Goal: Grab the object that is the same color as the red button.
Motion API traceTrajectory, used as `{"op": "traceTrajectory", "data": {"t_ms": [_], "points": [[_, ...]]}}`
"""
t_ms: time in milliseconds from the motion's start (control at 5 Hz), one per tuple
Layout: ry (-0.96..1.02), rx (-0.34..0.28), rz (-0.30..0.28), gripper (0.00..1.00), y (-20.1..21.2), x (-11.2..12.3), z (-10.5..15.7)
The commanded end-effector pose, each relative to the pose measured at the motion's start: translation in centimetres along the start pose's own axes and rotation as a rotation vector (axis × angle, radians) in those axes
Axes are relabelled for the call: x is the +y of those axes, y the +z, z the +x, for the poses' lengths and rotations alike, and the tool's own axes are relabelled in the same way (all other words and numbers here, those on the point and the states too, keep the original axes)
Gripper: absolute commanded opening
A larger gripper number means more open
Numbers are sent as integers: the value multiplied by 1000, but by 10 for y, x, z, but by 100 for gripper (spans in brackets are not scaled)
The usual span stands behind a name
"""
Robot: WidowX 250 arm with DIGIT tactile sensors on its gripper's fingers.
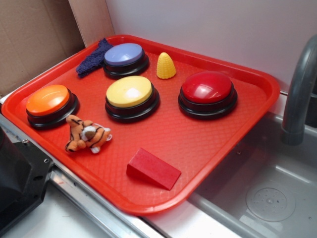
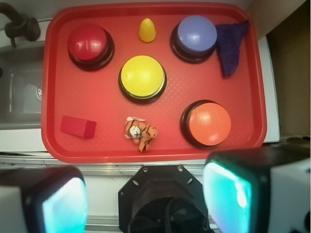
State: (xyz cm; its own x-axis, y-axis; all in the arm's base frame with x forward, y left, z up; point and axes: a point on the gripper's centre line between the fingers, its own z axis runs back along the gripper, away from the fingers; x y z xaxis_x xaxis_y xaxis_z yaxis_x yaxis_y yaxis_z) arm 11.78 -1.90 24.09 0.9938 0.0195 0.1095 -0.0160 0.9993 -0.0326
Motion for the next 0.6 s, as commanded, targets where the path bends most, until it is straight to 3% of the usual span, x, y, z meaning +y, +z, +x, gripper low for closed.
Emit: {"op": "traceTrajectory", "data": {"t_ms": [0,200,400], "points": [[-518,14,100,100,-28,-54,27],[-774,95,102,100,-56,-76,13],[-1029,135,111,100,-83,-83,5]]}}
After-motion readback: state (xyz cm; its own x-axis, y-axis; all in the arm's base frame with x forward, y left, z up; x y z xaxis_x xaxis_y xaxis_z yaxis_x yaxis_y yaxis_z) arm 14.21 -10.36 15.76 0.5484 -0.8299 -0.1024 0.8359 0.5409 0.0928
